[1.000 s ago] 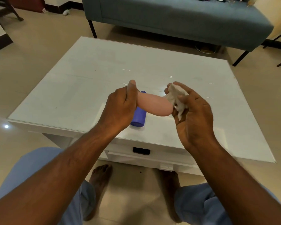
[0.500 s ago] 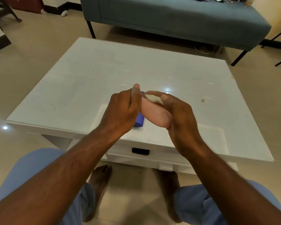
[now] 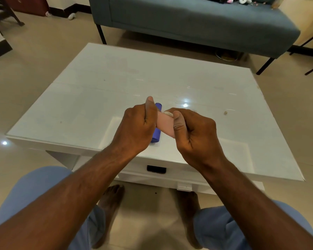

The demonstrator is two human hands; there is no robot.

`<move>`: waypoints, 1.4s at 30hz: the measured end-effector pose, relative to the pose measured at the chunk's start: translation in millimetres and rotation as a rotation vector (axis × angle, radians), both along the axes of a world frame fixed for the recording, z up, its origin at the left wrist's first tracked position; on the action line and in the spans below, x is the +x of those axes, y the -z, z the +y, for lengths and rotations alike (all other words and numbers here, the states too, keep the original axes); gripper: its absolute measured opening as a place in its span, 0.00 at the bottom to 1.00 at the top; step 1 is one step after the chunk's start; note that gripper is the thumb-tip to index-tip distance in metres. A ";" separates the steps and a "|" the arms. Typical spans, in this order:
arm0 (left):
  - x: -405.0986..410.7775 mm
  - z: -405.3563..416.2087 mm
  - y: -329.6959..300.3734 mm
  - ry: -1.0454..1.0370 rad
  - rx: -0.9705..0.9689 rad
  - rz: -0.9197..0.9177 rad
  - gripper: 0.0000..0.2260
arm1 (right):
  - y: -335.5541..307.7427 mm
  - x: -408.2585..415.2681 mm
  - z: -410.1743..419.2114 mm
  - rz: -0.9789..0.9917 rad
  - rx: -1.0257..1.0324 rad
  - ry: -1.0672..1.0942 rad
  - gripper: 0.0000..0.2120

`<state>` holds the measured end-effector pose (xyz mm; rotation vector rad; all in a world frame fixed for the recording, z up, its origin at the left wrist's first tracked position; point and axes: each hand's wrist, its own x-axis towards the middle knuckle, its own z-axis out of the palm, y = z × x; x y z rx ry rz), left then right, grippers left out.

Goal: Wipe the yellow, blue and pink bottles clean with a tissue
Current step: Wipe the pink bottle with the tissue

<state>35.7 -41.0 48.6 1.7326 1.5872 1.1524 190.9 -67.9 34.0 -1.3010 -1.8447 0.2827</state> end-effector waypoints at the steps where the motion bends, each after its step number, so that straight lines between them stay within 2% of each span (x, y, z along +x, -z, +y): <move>1: 0.4 -0.1 0.3 0.001 -0.001 0.002 0.24 | -0.6 0.8 0.2 -0.012 0.003 0.014 0.12; 6: 1.1 -0.1 2.1 0.029 0.006 0.010 0.25 | -3.6 6.0 0.9 -0.079 -0.026 0.074 0.18; 9: 1.1 0.1 1.7 0.029 0.030 0.017 0.26 | -5.0 7.6 0.9 -0.134 0.025 0.125 0.19; 14: 0.6 0.3 0.6 0.038 0.084 0.047 0.29 | -9.5 7.0 -1.1 -0.200 0.060 0.198 0.16; 17: 0.9 0.5 0.6 0.052 0.073 0.048 0.31 | -8.6 12.6 2.1 -0.217 0.054 0.213 0.21; 20: 0.6 -0.7 -1.2 0.077 0.051 0.043 0.29 | -10.1 15.9 1.7 -0.228 0.049 0.237 0.26; 23: -1.1 0.6 -0.3 0.123 -0.003 0.028 0.26 | -13.0 15.0 -0.3 -0.216 0.019 0.260 0.26; 25: -2.9 1.6 0.7 0.160 -0.046 0.016 0.26 | -12.7 14.7 0.3 -0.157 -0.001 0.289 0.24; 30: 2.2 -3.7 4.5 0.258 -0.116 0.027 0.29 | -4.7 19.0 10.7 0.144 -0.035 0.318 0.24; 33: 6.7 -8.0 8.0 0.294 -0.167 0.022 0.28 | 0.2 18.9 14.9 0.204 -0.040 0.315 0.20; 37: 14.9 -17.1 13.7 0.306 -0.136 0.224 0.26 | 6.1 13.3 15.2 0.341 -0.191 0.298 0.17; 41: 20.8 -19.9 28.6 0.298 -0.099 0.458 0.24 | 11.8 11.3 20.6 0.696 -0.449 0.262 0.17; 42: 20.8 -18.8 29.9 0.283 -0.089 0.472 0.24 | 11.5 11.6 21.0 0.713 -0.471 0.256 0.17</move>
